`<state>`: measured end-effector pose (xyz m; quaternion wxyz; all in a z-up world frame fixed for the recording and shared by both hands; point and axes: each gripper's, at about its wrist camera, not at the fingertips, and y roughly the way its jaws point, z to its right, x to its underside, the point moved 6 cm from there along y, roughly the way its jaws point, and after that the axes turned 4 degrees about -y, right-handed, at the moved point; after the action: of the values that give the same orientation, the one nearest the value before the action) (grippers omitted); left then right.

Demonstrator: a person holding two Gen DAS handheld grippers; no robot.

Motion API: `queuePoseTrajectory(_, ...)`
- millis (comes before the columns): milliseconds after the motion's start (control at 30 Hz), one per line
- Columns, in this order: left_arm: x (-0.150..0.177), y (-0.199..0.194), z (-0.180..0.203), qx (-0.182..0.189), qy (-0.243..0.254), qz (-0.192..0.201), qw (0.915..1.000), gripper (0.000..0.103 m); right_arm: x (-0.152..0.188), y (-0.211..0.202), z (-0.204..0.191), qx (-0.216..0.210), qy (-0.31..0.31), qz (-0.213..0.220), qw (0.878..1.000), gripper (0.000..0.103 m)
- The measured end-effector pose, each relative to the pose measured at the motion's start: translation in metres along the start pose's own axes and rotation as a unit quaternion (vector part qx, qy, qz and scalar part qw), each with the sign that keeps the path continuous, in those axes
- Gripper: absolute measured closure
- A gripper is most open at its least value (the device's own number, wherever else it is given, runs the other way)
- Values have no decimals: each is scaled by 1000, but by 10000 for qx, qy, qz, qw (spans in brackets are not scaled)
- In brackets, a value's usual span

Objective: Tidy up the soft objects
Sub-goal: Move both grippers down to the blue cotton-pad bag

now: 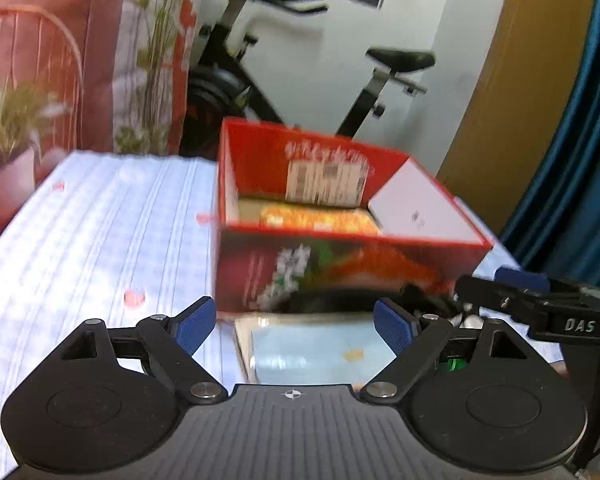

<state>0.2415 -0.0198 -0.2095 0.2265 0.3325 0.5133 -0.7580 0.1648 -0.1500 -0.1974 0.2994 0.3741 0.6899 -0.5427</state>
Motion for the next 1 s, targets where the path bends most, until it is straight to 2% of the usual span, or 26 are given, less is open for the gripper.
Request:
queuePoseTrajectory(167, 20, 4, -1, -161, -37, -381, 9991, 15, 13, -4, -8, 27, -216, -78, 9997, 0)
queuePoseTrajectory(233, 28, 5, -4, -253, -114, -450, 9986, 15, 19, -3, -11, -68, -234, -229, 9994, 0)
queuePoseTrajectory(300, 35, 5, -8, -341, -222, -472, 9981, 15, 26, 0, -13, 105, -285, -466, 9985, 0)
queuePoseTrajectory(367, 43, 5, -13, -294, -394, -525, 9974, 15, 33, 2, -12, 266, -265, -664, 9971, 0)
queuePoseTrajectory(467, 48, 3, -15, -176, -534, -534, 9970, 17, 43, 3, -12, 81, -110, -822, 9965, 0)
queuePoseTrajectory(567, 49, 2, -7, 0, -501, -517, 9974, 19, 52, 2, -19, -45, -233, -888, 9958, 1)
queuePoseTrajectory(667, 53, 6, 2, 194, -386, -554, 9975, 35, 59, 4, -25, -234, -258, -1017, 9942, 11)
queuePoseTrajectory(733, 57, 10, 4, 246, -370, -634, 9970, 36, 62, 4, -28, -355, -223, -1069, 9934, 23)
queuePoseTrajectory(767, 60, 13, 4, 253, -381, -684, 9966, 37, 64, 5, -29, -403, -214, -1084, 9931, 26)
queuePoseTrajectory(833, 68, 17, 4, 308, -468, -817, 9951, 41, 65, 5, -30, -473, -192, -1115, 9925, 29)
queuePoseTrajectory(1000, 79, 27, 2, 461, -647, -1028, 9915, 41, 71, 10, -28, -601, -17, -1276, 9900, 36)
